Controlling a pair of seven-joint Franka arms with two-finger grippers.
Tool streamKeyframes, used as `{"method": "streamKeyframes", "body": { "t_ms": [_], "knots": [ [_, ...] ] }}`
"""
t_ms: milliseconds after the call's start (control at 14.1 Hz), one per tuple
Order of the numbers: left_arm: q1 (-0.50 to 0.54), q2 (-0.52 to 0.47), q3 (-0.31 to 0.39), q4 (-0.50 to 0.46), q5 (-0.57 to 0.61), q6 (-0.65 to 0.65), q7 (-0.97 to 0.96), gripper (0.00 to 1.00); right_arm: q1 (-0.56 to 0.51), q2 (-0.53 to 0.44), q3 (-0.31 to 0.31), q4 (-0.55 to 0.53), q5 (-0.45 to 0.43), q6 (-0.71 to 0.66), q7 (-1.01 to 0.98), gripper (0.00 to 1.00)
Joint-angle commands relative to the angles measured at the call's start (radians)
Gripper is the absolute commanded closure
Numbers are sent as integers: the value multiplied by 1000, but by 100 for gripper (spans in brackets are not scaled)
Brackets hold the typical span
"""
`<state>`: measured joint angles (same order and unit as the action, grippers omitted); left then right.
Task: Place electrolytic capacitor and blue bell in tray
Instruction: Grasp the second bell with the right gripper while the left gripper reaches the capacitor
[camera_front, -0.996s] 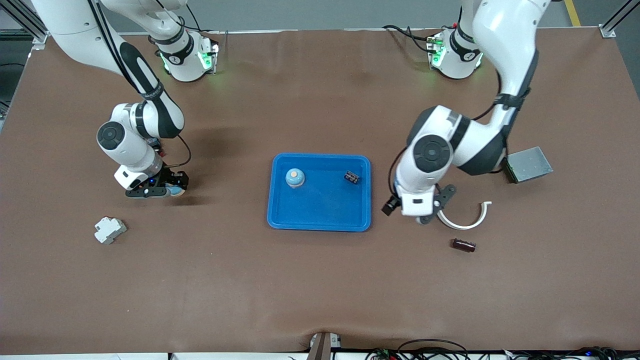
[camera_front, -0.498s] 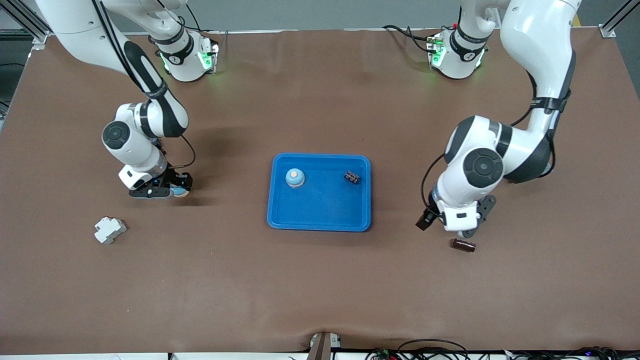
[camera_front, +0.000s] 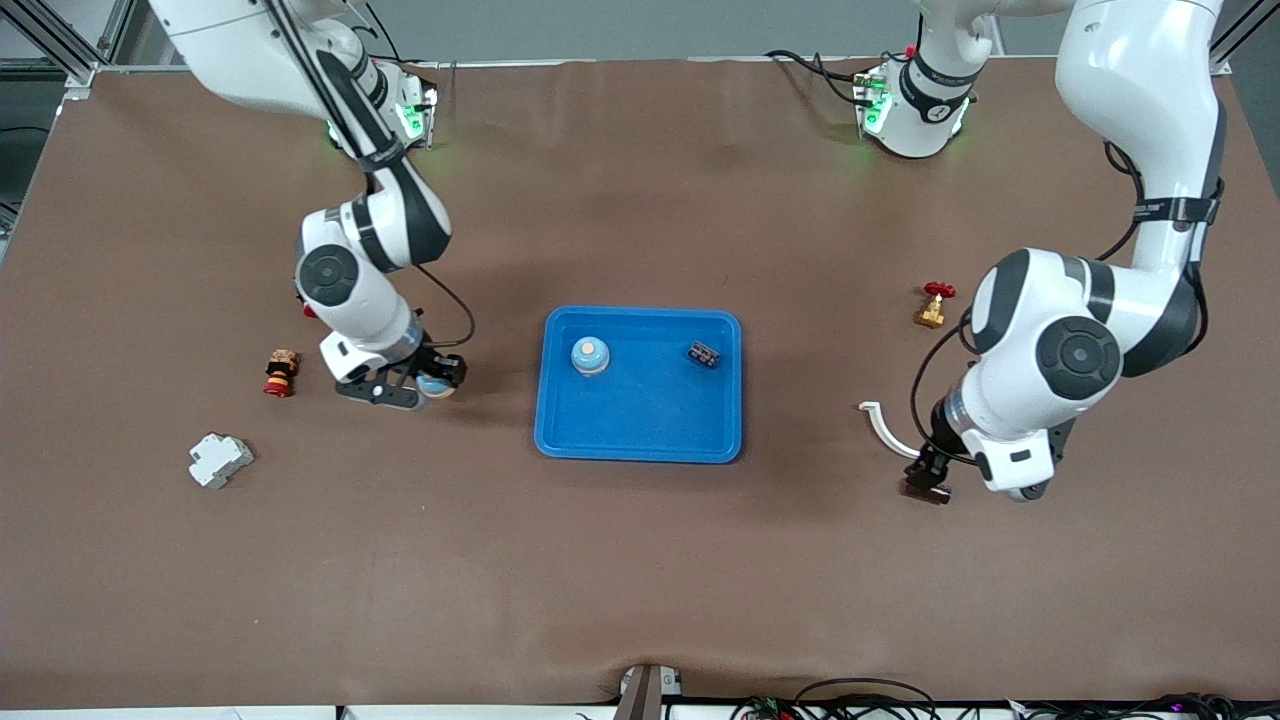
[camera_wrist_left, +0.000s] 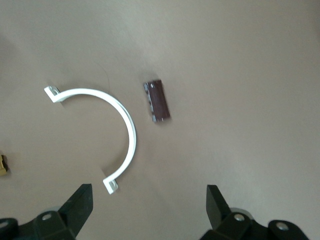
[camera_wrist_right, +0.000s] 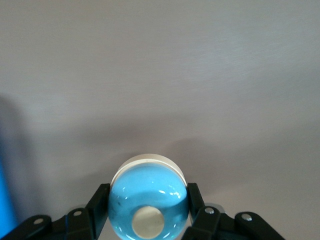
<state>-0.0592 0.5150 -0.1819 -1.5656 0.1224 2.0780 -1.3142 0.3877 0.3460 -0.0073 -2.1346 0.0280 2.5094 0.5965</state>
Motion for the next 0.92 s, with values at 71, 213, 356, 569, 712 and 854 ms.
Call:
{"method": "streamKeyframes", "body": {
  "t_ms": [71, 213, 356, 569, 712, 854],
  "knots": [
    [22, 83, -1, 73, 17, -1, -37, 0, 80, 62, -10, 143, 7, -67, 173, 100],
    [38, 97, 16, 82, 14, 37, -59, 0, 117, 128, -10, 229, 9, -83, 262, 100],
    [67, 109, 16, 81, 14, 83, -57, 0, 149, 198, -10, 326, 7, -107, 351, 100],
    [70, 149, 18, 82, 14, 154, -57, 0, 192, 292, -11, 468, 6, -162, 465, 100],
    [76, 172, 18, 82, 10, 175, -53, 0, 206, 326, -10, 518, 7, -165, 505, 100],
    [90, 189, 18, 82, 8, 185, -45, 0, 230, 347, -11, 530, 3, -165, 528, 100]
  ]
}}
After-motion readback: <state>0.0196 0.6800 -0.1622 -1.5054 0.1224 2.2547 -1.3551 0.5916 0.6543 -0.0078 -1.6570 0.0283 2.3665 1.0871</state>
